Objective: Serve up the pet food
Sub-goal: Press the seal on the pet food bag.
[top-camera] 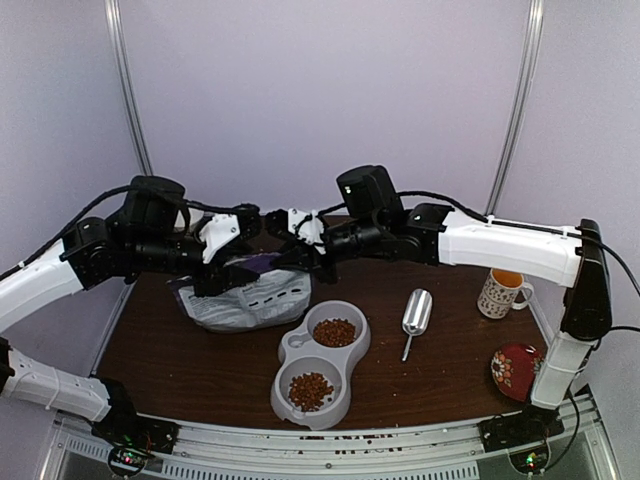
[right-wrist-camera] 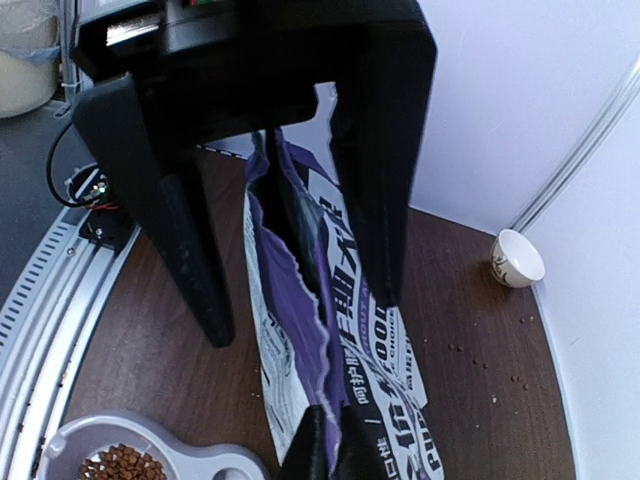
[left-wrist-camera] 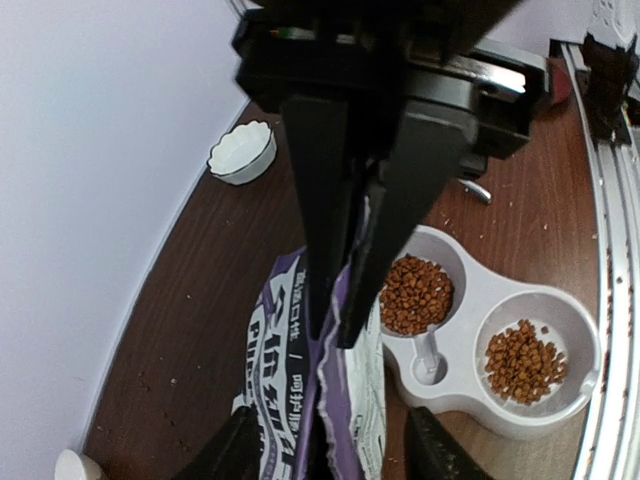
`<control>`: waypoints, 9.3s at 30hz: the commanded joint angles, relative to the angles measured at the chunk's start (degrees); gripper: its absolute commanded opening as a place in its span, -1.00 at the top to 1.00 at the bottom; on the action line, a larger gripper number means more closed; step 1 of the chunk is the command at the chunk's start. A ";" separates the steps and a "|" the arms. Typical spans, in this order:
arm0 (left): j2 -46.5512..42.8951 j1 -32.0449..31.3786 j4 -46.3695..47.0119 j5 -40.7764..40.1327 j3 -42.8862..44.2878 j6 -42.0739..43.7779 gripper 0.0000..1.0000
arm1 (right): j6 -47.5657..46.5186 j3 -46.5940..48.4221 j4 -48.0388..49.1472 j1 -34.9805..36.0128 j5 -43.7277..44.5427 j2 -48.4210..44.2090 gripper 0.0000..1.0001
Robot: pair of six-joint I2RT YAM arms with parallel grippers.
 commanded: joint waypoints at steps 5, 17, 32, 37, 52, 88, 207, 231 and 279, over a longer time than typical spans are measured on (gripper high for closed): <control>-0.27 0.37 1.83 0.33 -2.17 0.41 -0.33 | 0.37 1.96 0.76 0.37 0.84 0.91 1.00; -1.52 0.37 4.33 -8.73 -7.34 3.67 1.00 | 2.36 -1.60 5.32 -0.27 -1.75 -2.95 1.00; -9.98 0.37 3.10 -10.62 -12.20 0.44 1.00 | 0.56 1.04 2.37 1.11 0.07 -0.74 -0.09; -10.31 0.37 4.61 -8.60 -12.20 -0.48 1.00 | -0.58 5.44 -1.09 2.87 2.65 1.98 -0.09; -11.08 0.37 5.08 -7.57 -11.86 -1.55 0.63 | -4.45 9.83 -7.79 4.48 7.88 5.45 1.00; -13.46 0.39 1.63 -8.04 -10.11 1.80 1.00 | -6.20 18.12 -13.81 6.54 12.71 11.25 0.77; -8.38 16.56 -18.90 36.85 -4.48 -28.43 1.00 | -12.62 33.36 -44.08 0.91 -11.43 16.06 1.00; -6.32 18.04 -18.47 39.93 -4.89 -26.39 1.00 | -0.61 23.18 -22.74 4.03 -8.44 10.36 -0.35; -10.15 18.04 -16.80 32.78 -7.04 -25.62 1.00 | 3.03 33.42 -26.75 12.29 -2.59 19.60 0.86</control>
